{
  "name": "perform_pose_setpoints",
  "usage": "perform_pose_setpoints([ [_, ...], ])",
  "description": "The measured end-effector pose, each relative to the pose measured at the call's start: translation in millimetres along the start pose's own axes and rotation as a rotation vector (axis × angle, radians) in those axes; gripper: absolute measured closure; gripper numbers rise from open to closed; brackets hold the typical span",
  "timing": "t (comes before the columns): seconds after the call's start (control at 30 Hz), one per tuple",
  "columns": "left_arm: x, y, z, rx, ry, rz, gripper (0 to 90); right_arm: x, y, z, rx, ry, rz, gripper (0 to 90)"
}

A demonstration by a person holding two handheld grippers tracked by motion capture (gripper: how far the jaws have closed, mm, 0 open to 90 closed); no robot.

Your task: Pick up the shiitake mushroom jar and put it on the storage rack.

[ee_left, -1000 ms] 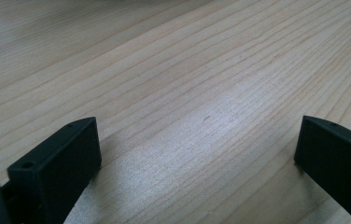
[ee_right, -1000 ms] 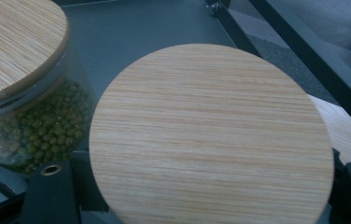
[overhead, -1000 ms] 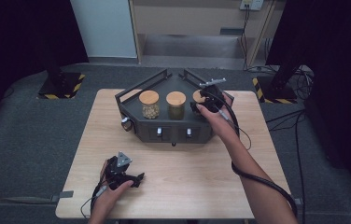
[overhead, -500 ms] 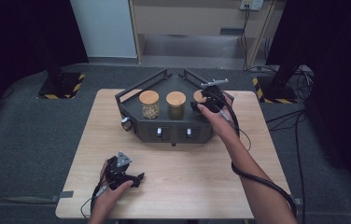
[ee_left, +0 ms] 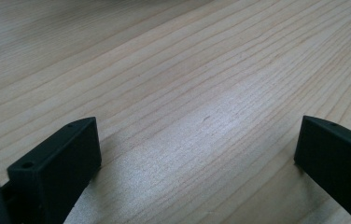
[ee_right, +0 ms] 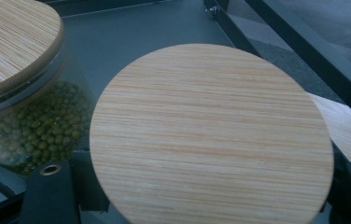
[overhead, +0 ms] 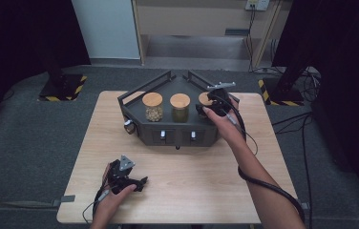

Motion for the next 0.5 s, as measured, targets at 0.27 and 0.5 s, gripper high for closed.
perform_pose_setpoints([
  [0.27, -0.1, 0.1, 0.0, 0.001, 0.000, 0.000, 0.0, -0.3, -0.7, -2.3, -0.007, 0.009, -0.040, 16.0],
  [0.5, -0.1, 0.1, 0.0, 0.001, 0.000, 0.000, 0.0, 1.2, -1.7, -13.8, -0.013, -0.030, -0.048, 9.8],
])
Point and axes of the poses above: each handheld gripper's, and its own axes: z roughly forward along the jaws, x roughly out of its underside, y roughly to its left, the point moved 4 cm from there along z, roughly forward along the jaws, and after that the axes turned 13 degrees about -x, right-handed, at the moved point
